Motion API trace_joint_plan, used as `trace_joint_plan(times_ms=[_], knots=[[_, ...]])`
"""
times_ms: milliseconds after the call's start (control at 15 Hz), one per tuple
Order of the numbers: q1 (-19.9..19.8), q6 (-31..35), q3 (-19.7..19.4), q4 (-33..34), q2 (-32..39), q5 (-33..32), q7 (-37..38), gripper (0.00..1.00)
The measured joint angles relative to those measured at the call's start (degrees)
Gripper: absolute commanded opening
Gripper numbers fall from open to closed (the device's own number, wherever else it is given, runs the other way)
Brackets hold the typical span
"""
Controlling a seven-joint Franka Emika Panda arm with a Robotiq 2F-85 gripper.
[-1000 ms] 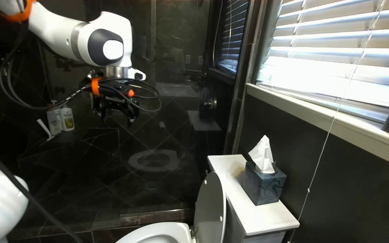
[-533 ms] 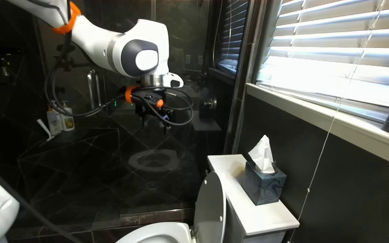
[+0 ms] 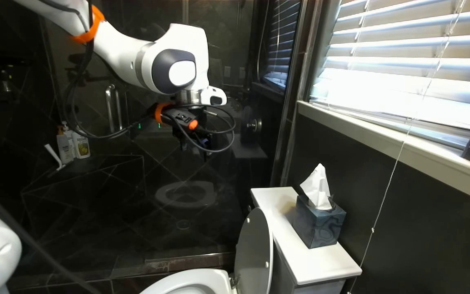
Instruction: Remove one piece of tissue from the box
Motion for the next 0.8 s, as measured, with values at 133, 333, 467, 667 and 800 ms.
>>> trace_joint_plan(times_ms=[133,333,467,667,800], knots=[[-1.2,5.1,0.7,0.0,1.1,-4.0,4.9,1.0],[-4.8,12.5,1.1,0.8,4.9,-11.2,12.4,1.0],[-8.2,16.0,0.9,2.3,8.5,-16.2,17.7,1.0],[-11.9,18.5,-0.6,6.3,14.4,-22.5,26.3,1.0],[-12.5,18.7,-2.4,9.8,18.1,-26.3,32.9,1.0]])
